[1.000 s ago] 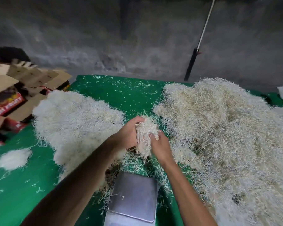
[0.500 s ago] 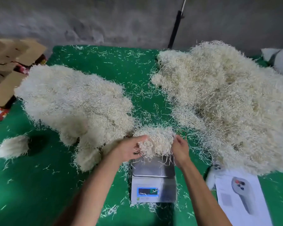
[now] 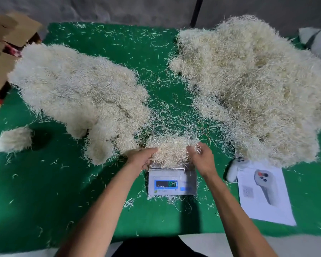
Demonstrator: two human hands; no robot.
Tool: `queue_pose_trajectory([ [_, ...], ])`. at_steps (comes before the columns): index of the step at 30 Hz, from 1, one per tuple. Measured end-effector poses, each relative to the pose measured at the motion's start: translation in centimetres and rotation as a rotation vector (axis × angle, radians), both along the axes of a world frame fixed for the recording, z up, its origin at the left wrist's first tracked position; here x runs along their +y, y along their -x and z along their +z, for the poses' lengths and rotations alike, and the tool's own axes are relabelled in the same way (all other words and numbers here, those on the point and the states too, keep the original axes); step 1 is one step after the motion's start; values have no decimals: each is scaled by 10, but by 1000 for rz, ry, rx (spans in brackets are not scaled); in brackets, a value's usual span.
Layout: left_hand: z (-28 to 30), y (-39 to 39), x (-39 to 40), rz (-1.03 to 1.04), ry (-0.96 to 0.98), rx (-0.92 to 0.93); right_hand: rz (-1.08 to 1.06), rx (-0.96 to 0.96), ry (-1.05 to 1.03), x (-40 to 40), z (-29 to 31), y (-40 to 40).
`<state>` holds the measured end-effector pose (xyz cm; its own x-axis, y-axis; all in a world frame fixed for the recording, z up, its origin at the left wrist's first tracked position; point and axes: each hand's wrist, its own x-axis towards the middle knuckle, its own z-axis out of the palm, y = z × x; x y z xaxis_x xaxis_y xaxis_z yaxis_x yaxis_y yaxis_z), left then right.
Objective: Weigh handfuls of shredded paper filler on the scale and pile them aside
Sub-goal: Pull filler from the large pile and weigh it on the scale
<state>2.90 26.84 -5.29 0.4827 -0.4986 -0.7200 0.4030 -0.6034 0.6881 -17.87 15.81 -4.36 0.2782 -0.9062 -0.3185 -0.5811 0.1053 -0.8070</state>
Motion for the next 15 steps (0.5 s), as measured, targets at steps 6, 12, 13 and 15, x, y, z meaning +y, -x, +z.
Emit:
queue_pose_trajectory([
  [6,8,-46,53,-257,392,378,-64,-214,-1,-7,-4,64],
  [12,-16,-33,109,-52,523,401,-103,-246,-168,29,-61,101],
  [13,-21,-20,110,18,505,405,-120,-230,-166,39,-69,101],
  [15,-31,7,113,140,489,457,-178,-217,-128,55,-80,104],
])
